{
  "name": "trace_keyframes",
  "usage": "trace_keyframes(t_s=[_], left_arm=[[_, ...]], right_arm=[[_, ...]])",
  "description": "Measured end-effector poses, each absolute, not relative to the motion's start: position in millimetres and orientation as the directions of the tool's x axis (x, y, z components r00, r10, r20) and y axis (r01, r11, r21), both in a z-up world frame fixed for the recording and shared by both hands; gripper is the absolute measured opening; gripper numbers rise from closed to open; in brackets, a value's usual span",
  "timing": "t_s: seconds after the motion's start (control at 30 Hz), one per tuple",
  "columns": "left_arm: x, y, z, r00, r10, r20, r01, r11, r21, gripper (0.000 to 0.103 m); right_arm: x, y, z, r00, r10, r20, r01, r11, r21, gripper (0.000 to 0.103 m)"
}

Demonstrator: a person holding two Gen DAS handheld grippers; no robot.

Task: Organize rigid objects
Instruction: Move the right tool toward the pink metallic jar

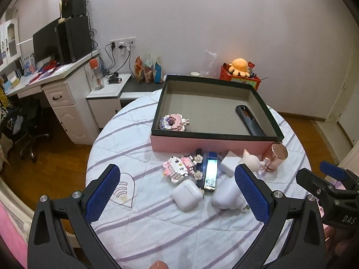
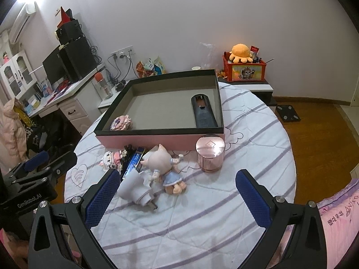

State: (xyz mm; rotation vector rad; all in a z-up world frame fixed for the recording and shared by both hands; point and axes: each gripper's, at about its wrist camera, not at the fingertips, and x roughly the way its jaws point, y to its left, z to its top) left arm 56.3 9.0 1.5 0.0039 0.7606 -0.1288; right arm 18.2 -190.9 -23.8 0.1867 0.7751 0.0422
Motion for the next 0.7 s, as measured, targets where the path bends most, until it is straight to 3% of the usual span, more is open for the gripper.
trace_keyframes(t_s=[0.7], left_arm=[[73.4,7.1,-11.8,0.684,-0.104,-0.722,0.099,0.994,-0.049,0.103]], right_arm=[[43.1,-213.8,-49.0,0.68,0.022,-0.733,0.126,0.981,0.146,0.103]])
